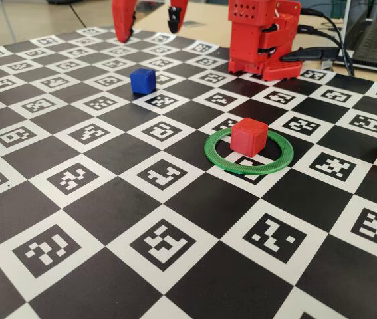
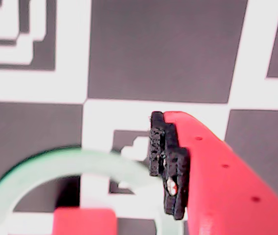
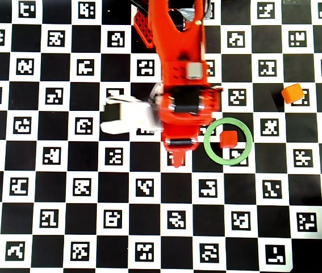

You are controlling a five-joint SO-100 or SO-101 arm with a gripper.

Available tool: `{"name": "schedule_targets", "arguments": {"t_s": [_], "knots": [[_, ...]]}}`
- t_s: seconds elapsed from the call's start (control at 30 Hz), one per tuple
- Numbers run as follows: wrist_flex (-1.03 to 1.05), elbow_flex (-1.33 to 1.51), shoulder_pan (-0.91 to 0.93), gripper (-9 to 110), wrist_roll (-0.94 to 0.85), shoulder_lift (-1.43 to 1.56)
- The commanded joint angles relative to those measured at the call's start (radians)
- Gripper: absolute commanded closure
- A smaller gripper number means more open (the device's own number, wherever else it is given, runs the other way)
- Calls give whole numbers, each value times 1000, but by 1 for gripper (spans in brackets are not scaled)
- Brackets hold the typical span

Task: Grab the red cube then put it in the green circle then put the blue cube on top and finally the orange cube on top

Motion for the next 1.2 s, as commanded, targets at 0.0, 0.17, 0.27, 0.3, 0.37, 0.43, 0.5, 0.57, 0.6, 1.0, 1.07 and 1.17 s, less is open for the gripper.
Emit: {"name": "schedule_targets", "arguments": {"t_s": [0.0, 0.17, 0.27, 0.3, 0.37, 0.43, 0.5, 0.57, 0.6, 1.0, 1.07, 1.17], "knots": [[32, -35, 84, 58, -61, 112], [57, -34, 176, 56, -123, 130], [60, -15, 215, 56, -160, 138], [58, -5, 227, 56, -175, 140], [48, 26, 252, 55, -202, 149], [26, 61, 278, 55, -232, 161], [-2, 100, 305, 55, -261, 173], [-29, 135, 333, 54, -290, 184], [-41, 149, 347, 54, -302, 187], [-272, 405, 405, 53, -385, 193], [-313, 440, 408, 53, -388, 193], [-368, 486, 413, 52, -393, 192]]}}
